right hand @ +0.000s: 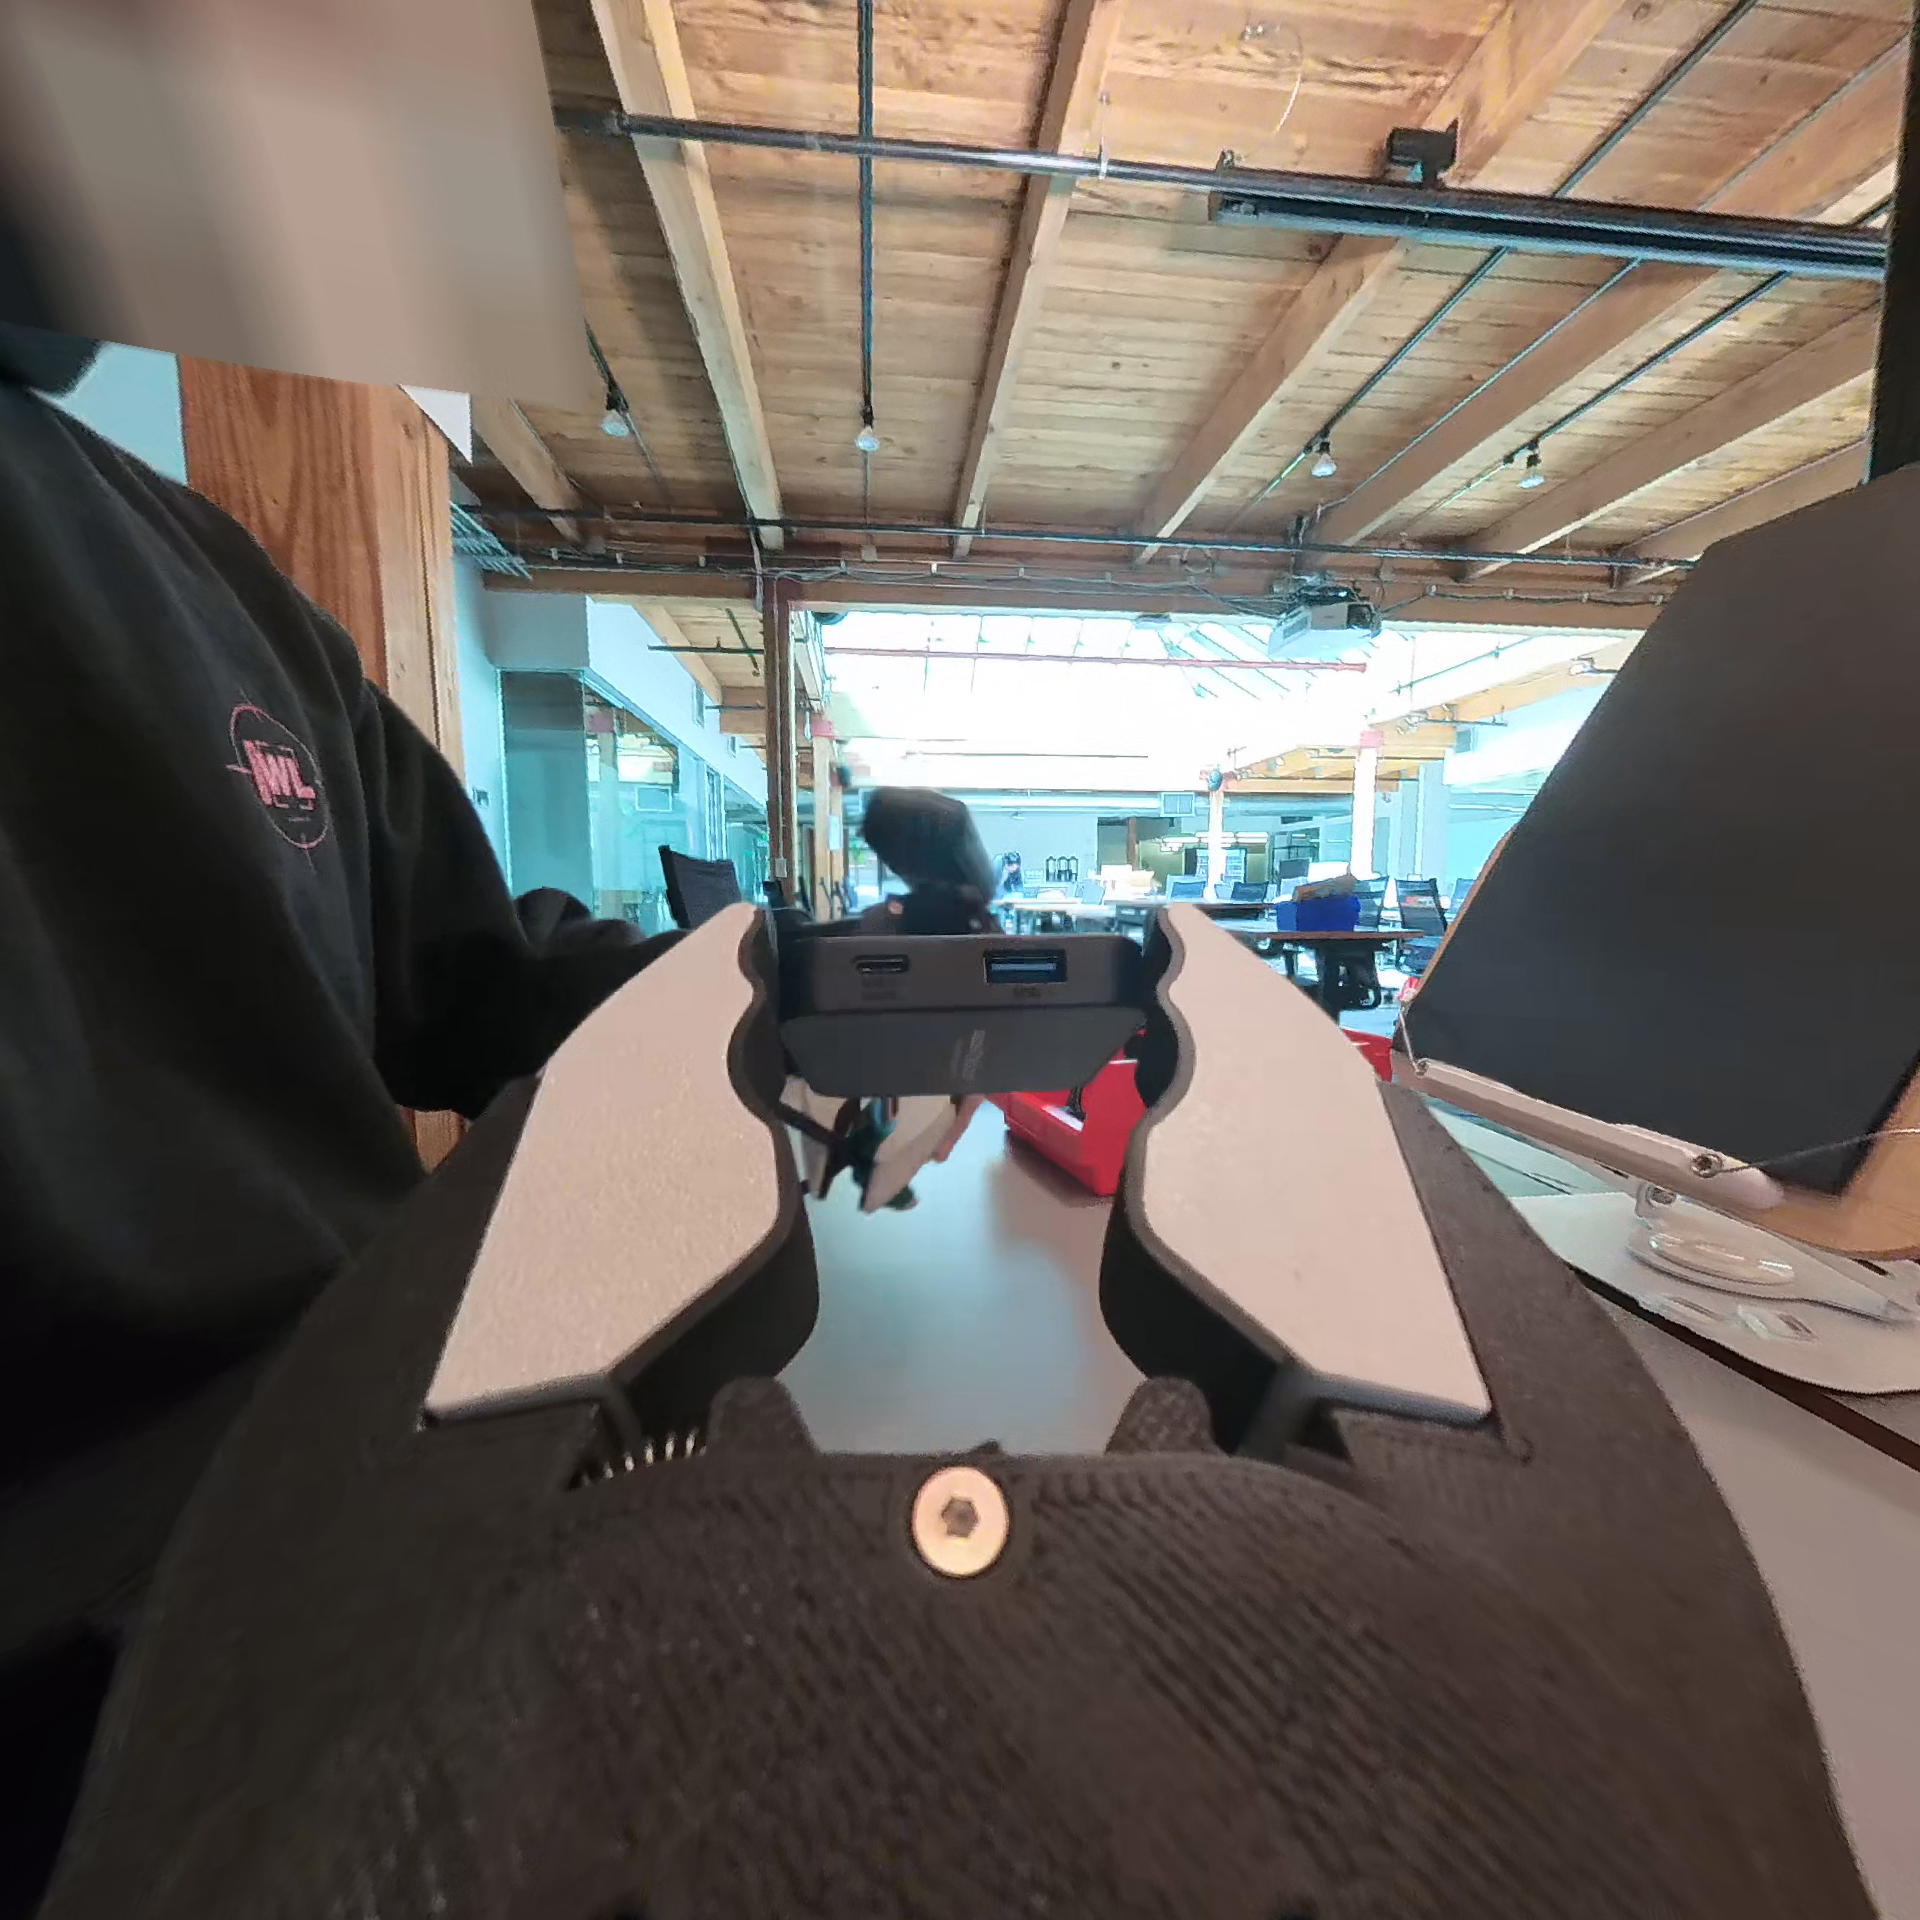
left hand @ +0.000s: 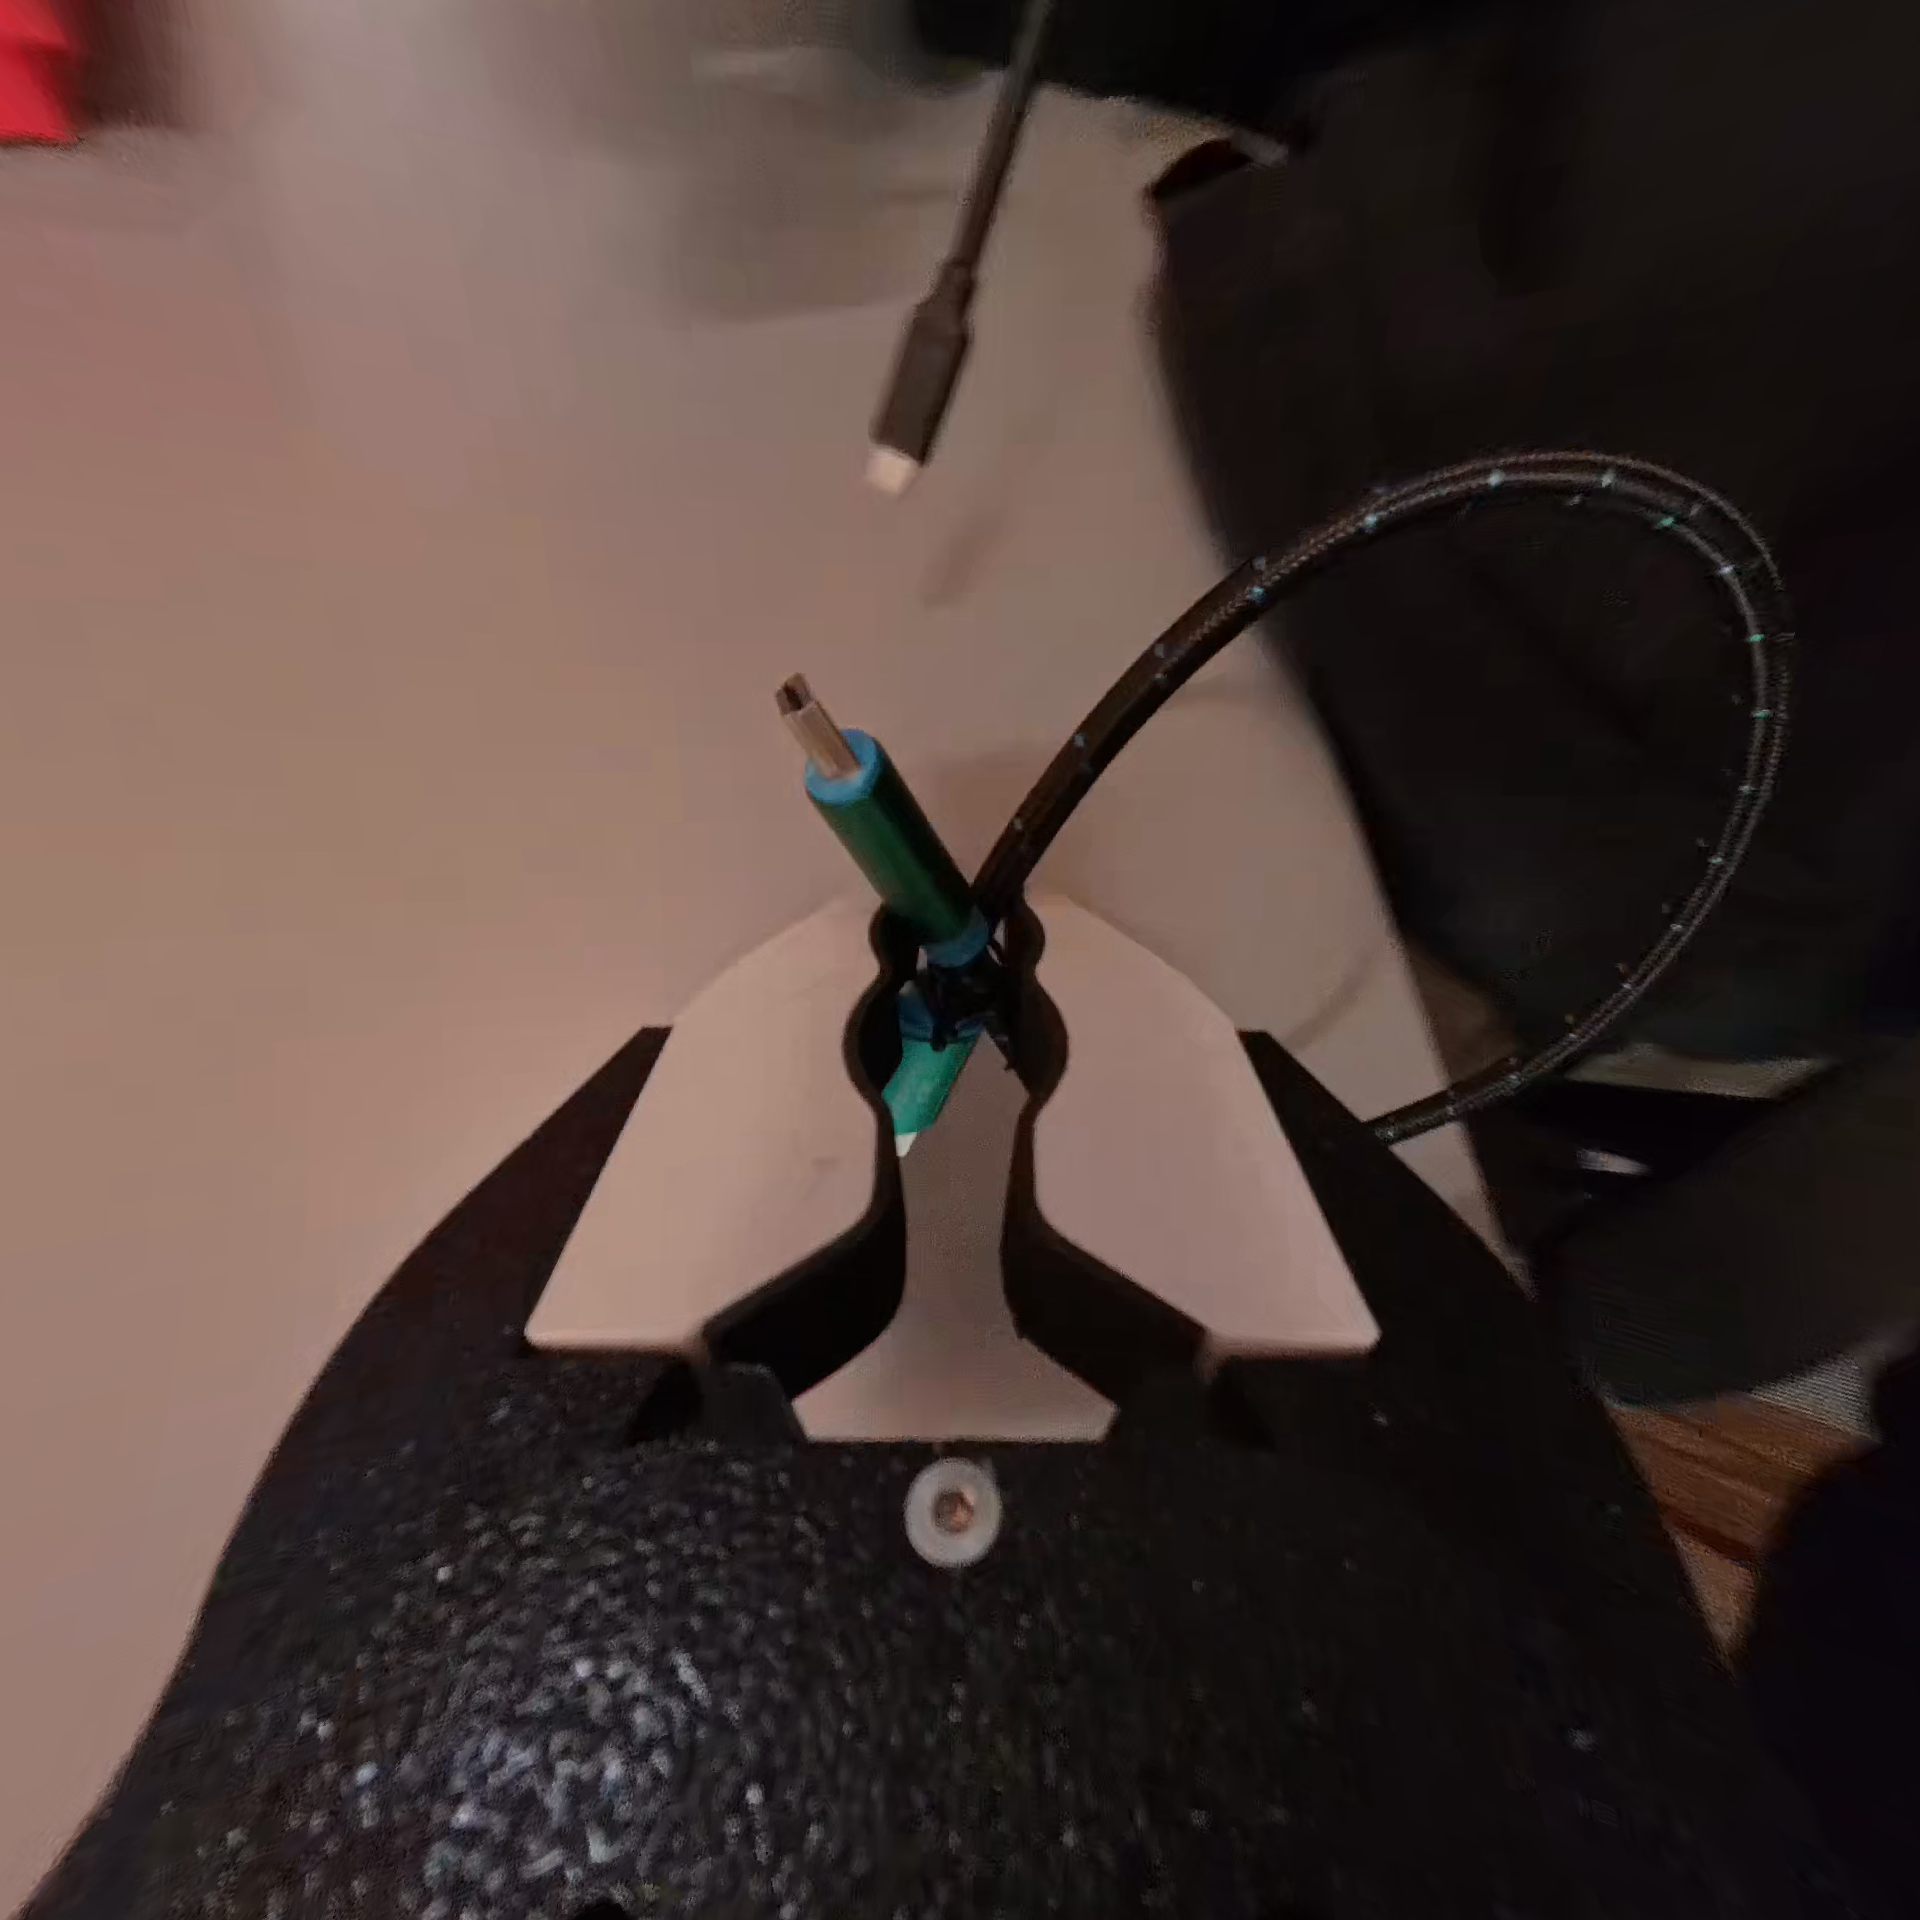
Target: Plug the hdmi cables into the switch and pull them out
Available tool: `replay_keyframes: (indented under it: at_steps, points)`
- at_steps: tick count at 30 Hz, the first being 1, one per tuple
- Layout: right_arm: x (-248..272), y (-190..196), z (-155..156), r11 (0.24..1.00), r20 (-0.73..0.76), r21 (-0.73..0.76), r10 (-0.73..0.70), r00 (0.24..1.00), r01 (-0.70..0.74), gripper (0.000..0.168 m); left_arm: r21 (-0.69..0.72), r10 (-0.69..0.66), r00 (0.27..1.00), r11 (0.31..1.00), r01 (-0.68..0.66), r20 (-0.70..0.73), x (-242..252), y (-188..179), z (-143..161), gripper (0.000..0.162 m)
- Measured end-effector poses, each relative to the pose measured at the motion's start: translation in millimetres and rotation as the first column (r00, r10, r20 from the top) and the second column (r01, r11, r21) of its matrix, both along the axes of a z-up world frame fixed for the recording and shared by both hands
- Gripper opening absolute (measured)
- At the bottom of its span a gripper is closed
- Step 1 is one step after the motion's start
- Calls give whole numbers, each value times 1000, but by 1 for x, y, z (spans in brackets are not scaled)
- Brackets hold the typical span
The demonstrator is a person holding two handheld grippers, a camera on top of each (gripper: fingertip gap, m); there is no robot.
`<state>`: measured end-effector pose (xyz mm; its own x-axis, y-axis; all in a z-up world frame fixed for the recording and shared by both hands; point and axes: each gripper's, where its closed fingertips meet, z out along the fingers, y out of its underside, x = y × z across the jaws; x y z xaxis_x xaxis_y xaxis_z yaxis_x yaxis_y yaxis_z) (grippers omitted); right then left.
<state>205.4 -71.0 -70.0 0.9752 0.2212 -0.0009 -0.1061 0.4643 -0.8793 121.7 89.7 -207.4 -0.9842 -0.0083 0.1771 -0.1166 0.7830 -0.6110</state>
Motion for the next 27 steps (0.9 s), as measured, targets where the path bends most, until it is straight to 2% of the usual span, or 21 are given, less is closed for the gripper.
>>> replay_keyframes:
  at_steps: [2,4,8,10,13,15,17,19,22,25,27]
  points:
    - [-1,3,-2,1000,17,-22,-10,1000,10,68,-32,-31,985,999,26,-171,-5,-6,-20,16]
    - [-1,4,-4,999,28,-36,-14,1000,15,68,-22,-15,967,1000,10,-255,0,-9,-43,16]
    - [-1,1,-4,999,29,-35,-24,999,25,68,-22,9,966,1000,-15,-260,7,-21,-68,17]
    - [0,-1,-5,999,29,-35,-27,999,28,68,25,73,982,997,-69,-175,19,-24,-77,18]
    - [3,-3,-6,999,27,-37,-35,999,36,68,146,156,986,976,-163,59,40,-16,-88,34]
    - [3,-3,-7,998,29,-40,-41,999,42,68,200,230,950,941,-272,211,51,-9,-87,51]
    - [4,-4,-8,998,34,-47,-47,998,49,68,197,317,892,899,-391,324,56,-4,-79,54]
    - [5,-4,-9,997,41,-54,-55,998,57,68,159,369,839,874,-460,400,48,-5,-66,46]
    - [5,-5,-9,996,48,-60,-59,997,62,68,109,359,758,866,-489,545,33,-9,-55,42]
    - [5,-5,-8,997,46,-51,-54,997,57,68,100,299,689,874,-476,660,22,-15,-58,30]
    - [5,-5,-8,997,45,-48,-51,998,53,68,107,290,664,866,-489,689,21,-16,-64,27]
